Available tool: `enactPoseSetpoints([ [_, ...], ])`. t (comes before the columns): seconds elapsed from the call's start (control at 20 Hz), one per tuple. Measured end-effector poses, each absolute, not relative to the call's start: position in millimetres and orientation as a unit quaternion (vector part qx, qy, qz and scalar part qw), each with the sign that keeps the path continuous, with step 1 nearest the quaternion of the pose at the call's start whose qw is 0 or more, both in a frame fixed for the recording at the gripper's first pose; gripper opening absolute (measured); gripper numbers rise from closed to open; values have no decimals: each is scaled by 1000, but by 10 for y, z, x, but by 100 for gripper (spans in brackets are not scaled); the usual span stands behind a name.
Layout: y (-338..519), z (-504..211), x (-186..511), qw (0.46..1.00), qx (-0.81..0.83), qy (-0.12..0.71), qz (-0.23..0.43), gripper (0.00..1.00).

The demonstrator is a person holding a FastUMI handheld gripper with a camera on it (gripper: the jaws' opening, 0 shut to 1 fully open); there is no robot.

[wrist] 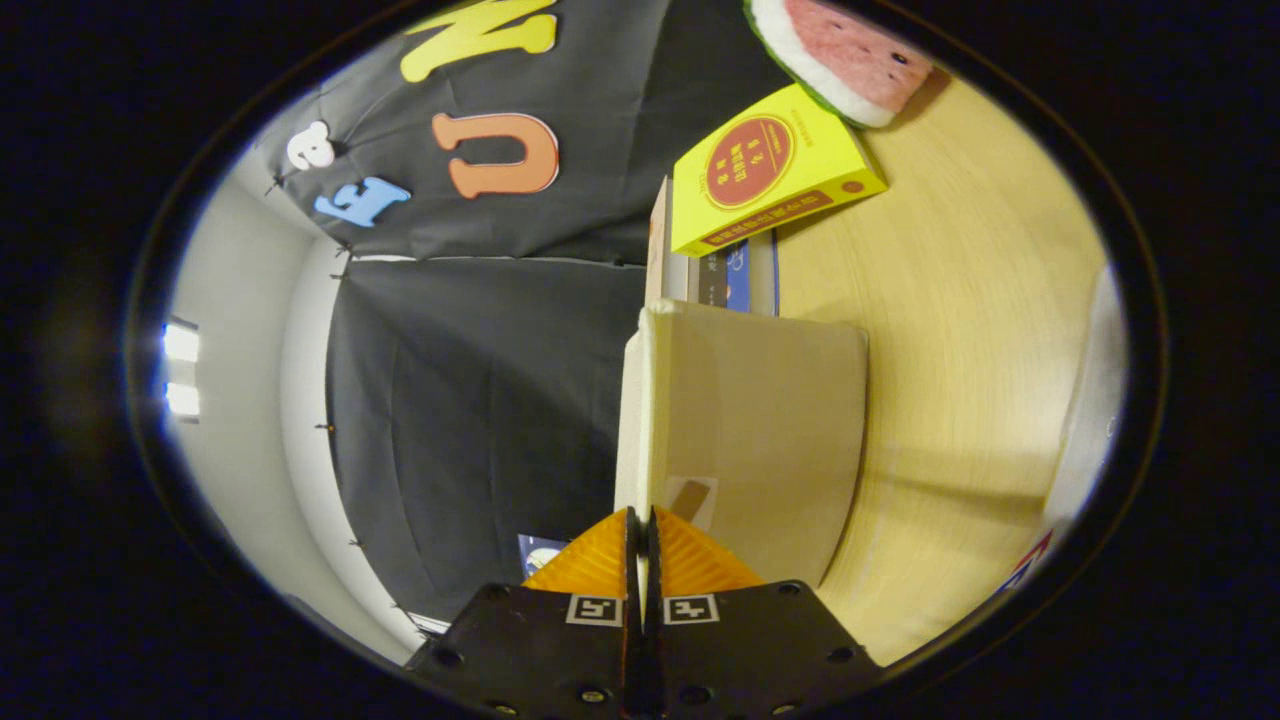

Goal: Open the storage box then place both shoes into the box .Put the left shoe in first, then the right shoe, with the right side of both shoes facing outward in a uniform manner.

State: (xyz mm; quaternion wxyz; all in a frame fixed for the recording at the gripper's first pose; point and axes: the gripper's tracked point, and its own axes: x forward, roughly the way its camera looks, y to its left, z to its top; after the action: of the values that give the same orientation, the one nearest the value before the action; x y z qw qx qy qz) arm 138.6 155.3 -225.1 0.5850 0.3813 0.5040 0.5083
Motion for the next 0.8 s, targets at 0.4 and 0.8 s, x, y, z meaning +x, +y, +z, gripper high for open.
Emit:
enactPoseSetpoints([
  [0.4,1663,-1522,1218,631,361,467,503,0],
  [0.8,2345,-812,1074,664,329,449,500,0],
])
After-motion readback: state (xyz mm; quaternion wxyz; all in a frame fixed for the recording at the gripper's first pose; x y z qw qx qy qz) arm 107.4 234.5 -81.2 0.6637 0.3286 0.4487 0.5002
